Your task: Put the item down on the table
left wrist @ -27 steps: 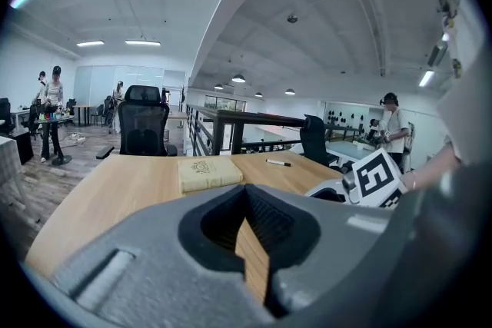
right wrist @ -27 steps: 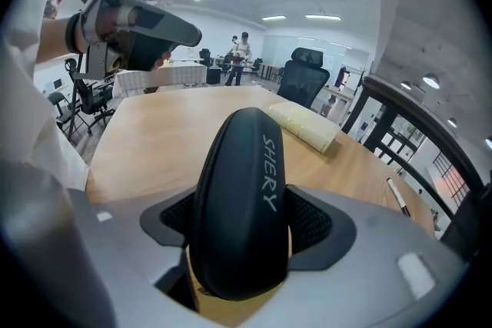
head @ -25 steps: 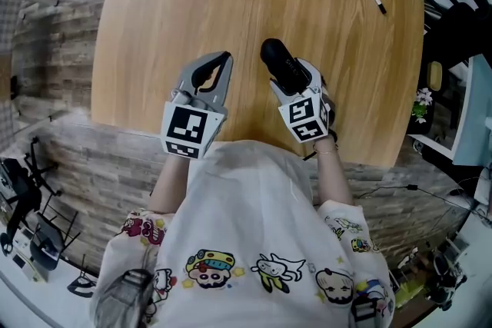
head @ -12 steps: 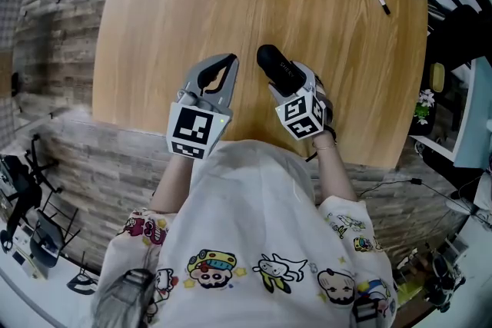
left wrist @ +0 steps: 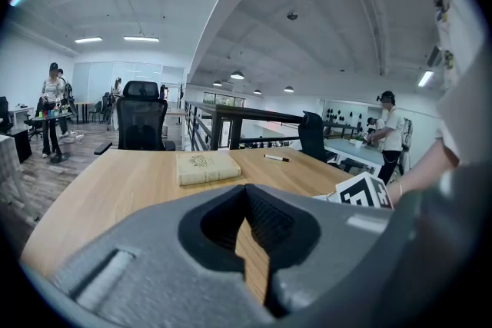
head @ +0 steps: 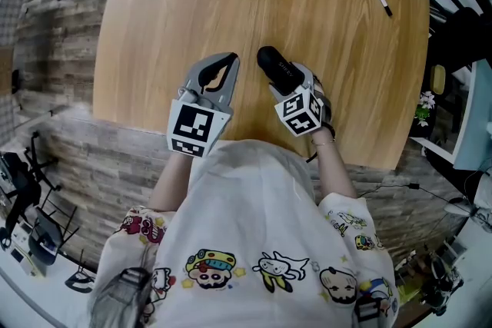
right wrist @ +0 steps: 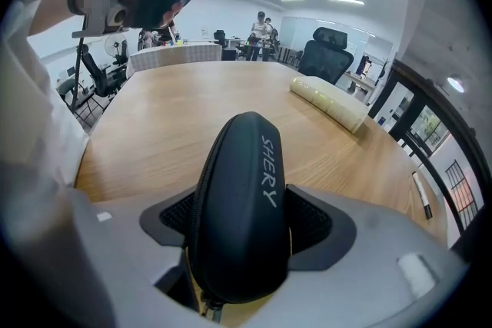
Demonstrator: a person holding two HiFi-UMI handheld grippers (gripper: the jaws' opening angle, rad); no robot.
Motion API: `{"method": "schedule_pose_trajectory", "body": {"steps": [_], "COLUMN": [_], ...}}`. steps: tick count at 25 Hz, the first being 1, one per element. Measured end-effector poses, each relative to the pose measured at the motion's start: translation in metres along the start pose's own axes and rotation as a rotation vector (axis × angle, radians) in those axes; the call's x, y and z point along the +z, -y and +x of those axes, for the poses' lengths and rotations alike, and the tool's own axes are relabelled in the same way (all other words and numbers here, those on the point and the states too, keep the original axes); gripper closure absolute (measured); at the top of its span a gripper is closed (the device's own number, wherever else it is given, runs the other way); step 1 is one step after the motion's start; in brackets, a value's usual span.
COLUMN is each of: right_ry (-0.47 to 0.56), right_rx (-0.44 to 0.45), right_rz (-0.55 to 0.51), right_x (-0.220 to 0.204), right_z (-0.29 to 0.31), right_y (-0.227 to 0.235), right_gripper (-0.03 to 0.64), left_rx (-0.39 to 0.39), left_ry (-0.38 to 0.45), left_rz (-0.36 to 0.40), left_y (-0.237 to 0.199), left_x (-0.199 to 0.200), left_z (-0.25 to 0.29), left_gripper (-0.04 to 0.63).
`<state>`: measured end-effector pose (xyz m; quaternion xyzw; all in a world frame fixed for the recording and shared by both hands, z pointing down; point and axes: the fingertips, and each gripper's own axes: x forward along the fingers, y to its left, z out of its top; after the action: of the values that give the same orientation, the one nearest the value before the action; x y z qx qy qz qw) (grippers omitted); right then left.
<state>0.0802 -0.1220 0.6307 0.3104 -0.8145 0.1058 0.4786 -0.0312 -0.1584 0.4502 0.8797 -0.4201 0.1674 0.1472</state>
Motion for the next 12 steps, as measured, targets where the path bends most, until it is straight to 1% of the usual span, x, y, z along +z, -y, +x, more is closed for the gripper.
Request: {"method": "schedule_pose_trajectory", "body": {"steps": [7,12], "right_ry": [0.01,0.026], "right_rx": [0.008,0.037], "right_rz": [0.014,0.058], "right_x": [0.0001,0.0019], "right_z": [0.0003,-0.0002], "right_y": [-0.0005,-0.0007], "right_gripper": [0.275,0.273], "left_rx": [-0.004,-0.005], "left_ry": [-0.006,-0.011], "left_rz": [-0.005,-0.009], "left_y": [0.0007,0.0006], "left_x": [-0.0026,-0.0049], "left_z": [0.0009,0.0023], "left_gripper": [0.595,0.595]}}
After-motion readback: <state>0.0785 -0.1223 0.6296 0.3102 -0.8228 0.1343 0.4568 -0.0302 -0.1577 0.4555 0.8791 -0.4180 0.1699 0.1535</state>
